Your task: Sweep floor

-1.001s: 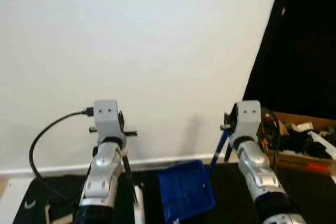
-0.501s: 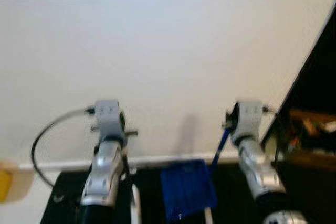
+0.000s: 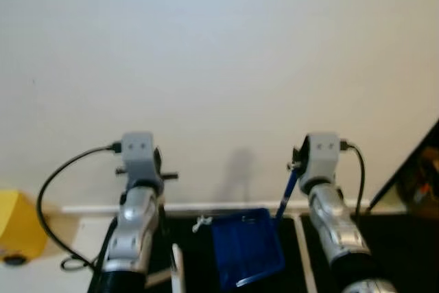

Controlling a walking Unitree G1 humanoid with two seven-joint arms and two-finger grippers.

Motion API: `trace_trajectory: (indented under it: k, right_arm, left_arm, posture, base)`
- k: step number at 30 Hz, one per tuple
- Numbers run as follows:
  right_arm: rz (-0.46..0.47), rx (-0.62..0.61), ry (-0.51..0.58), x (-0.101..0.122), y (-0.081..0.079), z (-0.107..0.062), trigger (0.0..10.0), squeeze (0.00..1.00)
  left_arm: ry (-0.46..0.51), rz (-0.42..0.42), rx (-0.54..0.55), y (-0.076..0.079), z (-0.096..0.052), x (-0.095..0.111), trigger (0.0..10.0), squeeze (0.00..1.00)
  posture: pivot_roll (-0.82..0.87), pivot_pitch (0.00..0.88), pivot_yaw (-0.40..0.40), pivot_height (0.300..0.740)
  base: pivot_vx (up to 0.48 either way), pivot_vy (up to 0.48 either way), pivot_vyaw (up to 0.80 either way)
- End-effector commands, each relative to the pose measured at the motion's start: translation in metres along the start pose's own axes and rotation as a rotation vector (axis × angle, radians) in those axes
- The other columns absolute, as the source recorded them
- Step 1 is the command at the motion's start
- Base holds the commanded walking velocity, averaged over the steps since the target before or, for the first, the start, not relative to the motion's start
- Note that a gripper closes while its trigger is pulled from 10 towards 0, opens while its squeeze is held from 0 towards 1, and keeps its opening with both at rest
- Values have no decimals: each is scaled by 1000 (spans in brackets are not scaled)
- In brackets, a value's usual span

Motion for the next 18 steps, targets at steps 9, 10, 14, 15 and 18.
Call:
trace_trajectory:
  k: [9,10,14,15,18]
  right_arm:
    - [23,-5,36,7,-1,1,10000,0]
    - [23,-6,36,7,-1,1,10000,0]
    - [20,-8,36,7,0,0,10000,0]
    - [20,-8,36,7,0,0,10000,0]
    - [20,-9,35,7,0,0,10000,0]
  left_arm:
    - [19,30,-11,0,0,5,10000,0]
    - [19,29,-11,0,0,5,10000,0]
    - [20,34,-17,1,0,5,10000,0]
    - [20,34,-17,1,0,5,10000,0]
    - [22,37,-21,2,0,5,10000,0]
  posture:
    - [25,61,72,740]
    - [25,61,73,740]
    - [22,62,74,740]
    - [22,62,74,740]
    - [22,63,73,740]
  base:
    - [0,320,0]
    - [0,307,0]
    - [0,152,0]
    - [0,0,0]
    - [0,0,0]
Point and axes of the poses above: a point about 5 cm out from each wrist's last joint towards the gripper, its own z axis pointing out of the wrist towards the gripper, its own x axis along the axis of the wrist's last joint, y = z × x, the point moved 2 cm from there along z, pointing out of the wrist towards the gripper, and after that the axes turned 7 degrees about -z, right-handed, at the moved point
